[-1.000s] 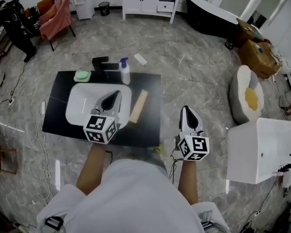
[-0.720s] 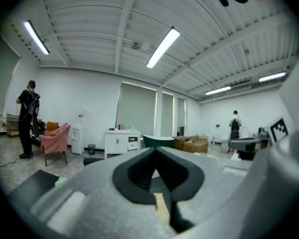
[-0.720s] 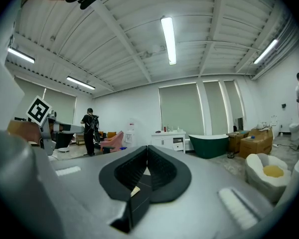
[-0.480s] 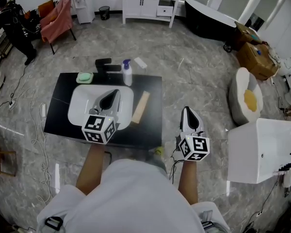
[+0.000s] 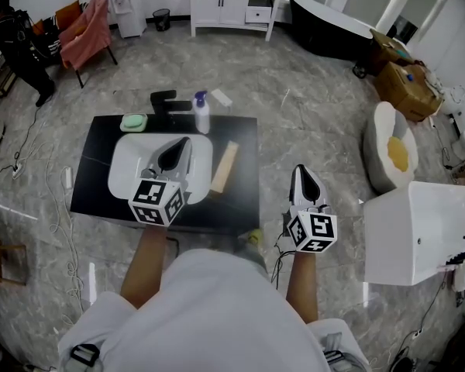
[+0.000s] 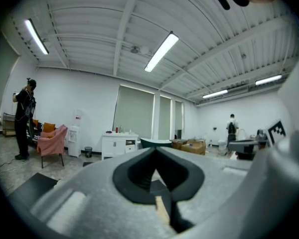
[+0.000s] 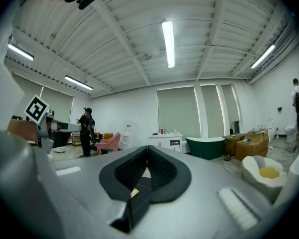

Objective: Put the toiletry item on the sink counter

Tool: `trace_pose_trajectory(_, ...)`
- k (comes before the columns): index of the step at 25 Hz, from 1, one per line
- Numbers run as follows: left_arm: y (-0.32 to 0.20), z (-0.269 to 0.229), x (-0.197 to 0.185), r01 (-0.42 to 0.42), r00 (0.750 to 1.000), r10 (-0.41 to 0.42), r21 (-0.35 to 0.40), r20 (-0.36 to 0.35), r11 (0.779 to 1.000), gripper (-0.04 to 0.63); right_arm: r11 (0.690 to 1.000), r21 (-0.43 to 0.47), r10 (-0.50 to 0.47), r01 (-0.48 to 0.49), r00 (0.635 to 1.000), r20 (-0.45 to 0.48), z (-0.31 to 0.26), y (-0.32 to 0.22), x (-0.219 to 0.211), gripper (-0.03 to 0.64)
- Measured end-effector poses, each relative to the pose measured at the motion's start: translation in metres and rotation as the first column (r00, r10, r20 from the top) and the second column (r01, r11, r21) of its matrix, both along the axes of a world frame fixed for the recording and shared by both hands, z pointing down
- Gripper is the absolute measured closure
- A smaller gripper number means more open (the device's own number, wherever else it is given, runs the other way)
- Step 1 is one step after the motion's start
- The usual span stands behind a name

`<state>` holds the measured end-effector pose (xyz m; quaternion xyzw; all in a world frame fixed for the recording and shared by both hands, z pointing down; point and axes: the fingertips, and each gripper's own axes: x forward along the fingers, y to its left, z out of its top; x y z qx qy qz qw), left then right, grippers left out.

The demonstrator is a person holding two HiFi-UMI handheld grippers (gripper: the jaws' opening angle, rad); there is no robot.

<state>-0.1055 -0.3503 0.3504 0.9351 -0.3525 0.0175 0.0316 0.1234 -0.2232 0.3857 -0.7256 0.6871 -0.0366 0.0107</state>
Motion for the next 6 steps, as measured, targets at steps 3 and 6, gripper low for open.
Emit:
trace_pose_trajectory(3,0.0002,-0.0013,0.0006,-0.005,1.0,0.006,0.005,-0.003,1.0,0.597,1.0,0.002,0.001,-0.001,1.0,-0.003,-0.0004,-0.0002,-0.0016,0.612)
trace_pose_trajectory(6,0.0008,-0.0024,0.0015,-0.012,1.0,0.012,0.009,-0.01,1.0,0.597,1.0,0.001,0.0,0.0,1.0,-0.009,0.0004,-0.0001,-0.0028,0.612)
